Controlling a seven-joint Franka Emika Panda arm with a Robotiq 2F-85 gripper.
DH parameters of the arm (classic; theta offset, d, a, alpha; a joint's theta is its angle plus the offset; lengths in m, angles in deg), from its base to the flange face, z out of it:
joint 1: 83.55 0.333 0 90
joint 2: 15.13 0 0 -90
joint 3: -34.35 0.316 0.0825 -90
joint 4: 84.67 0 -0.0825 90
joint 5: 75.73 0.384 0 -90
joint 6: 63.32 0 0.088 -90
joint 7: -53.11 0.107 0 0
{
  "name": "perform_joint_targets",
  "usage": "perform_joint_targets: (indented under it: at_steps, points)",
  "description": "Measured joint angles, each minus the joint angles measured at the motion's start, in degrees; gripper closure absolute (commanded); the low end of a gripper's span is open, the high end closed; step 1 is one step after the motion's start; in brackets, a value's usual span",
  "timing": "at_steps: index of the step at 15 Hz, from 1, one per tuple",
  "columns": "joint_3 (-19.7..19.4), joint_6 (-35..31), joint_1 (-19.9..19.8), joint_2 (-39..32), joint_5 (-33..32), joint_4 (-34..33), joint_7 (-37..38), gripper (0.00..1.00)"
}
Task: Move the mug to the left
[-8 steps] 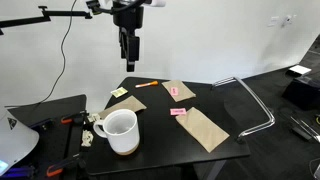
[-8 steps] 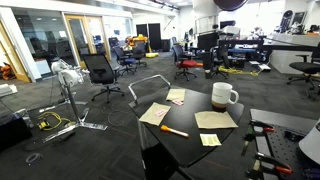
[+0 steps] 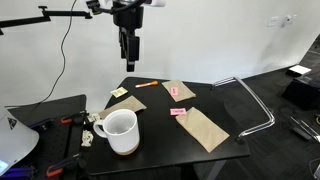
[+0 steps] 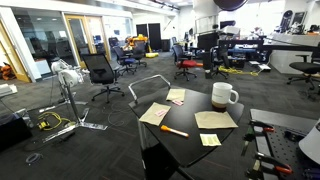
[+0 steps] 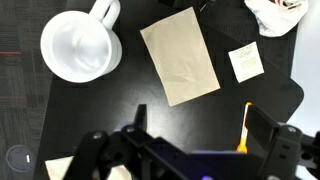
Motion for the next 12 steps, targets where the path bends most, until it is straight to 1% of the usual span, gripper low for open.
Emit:
perform_joint_targets:
  at_steps: [4,12]
  points:
    - [0.06,0.00,-0.45,0.24,-0.74,-0.53,1.74,0.00]
    - [0.04,0.24,-3.92,2.60,-4.59,-2.30,9.44,0.00]
